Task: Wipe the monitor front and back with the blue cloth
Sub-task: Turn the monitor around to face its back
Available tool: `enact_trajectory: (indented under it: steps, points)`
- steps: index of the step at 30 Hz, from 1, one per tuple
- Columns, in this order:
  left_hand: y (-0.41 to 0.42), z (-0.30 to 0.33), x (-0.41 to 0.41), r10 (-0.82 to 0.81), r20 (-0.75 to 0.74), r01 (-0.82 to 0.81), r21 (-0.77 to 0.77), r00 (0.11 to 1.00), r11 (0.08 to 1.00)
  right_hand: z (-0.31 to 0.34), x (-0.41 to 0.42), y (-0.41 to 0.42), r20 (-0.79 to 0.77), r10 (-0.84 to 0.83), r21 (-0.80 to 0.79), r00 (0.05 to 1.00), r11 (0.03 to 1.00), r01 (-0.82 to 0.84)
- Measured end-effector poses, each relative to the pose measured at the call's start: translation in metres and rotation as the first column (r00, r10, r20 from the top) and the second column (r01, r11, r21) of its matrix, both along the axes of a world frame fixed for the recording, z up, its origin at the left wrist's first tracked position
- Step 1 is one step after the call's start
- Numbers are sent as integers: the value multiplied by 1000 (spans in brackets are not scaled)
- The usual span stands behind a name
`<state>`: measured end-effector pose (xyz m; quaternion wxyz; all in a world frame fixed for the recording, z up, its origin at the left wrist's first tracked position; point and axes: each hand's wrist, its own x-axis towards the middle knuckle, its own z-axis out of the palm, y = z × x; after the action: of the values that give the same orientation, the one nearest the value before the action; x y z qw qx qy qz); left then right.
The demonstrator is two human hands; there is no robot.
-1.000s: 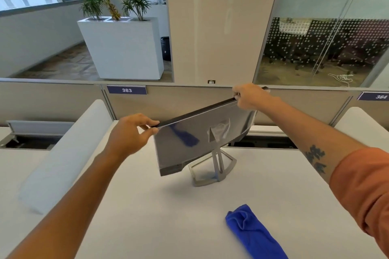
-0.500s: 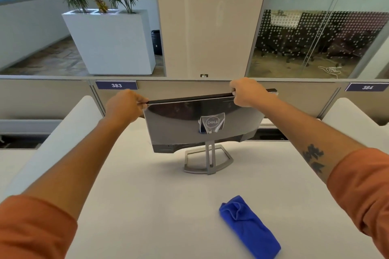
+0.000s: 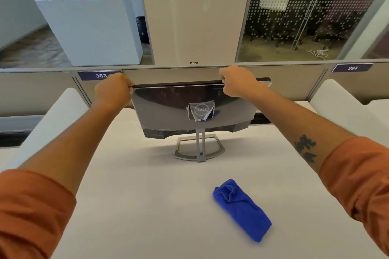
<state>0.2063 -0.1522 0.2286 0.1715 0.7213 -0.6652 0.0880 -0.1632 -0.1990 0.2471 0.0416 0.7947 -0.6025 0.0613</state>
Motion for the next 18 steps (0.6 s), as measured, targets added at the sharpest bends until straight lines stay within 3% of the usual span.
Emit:
enact_trajectory:
  steps: [4, 6, 8, 11, 14, 18]
  points:
    - [3, 0, 1, -9, 7, 9, 1, 1000, 1000, -26, -6, 17, 127, 34, -128, 991, 992, -18]
    - [4, -2, 3, -36, -1, 36, 8, 999, 999, -56, -13, 43, 250, 143, -245, 958, 966, -81]
    - [5, -3, 5, -66, 13, 66, 10, 998, 998, -96, -22, 83, 360, 274, -260, 892, 947, -186]
    - [4, -6, 7, -82, 56, 83, -8, 995, 997, -169, -38, 156, 466, 285, 38, 838, 940, -340]
    - [2, -8, 9, -93, 80, 93, 9, 992, 996, -244, -57, 221, 362, 236, 437, 902, 812, -387]
    - [-5, -7, 15, -152, 66, 150, 34, 986, 988, -315, -80, 274, 237, 219, 527, 946, 790, -315]
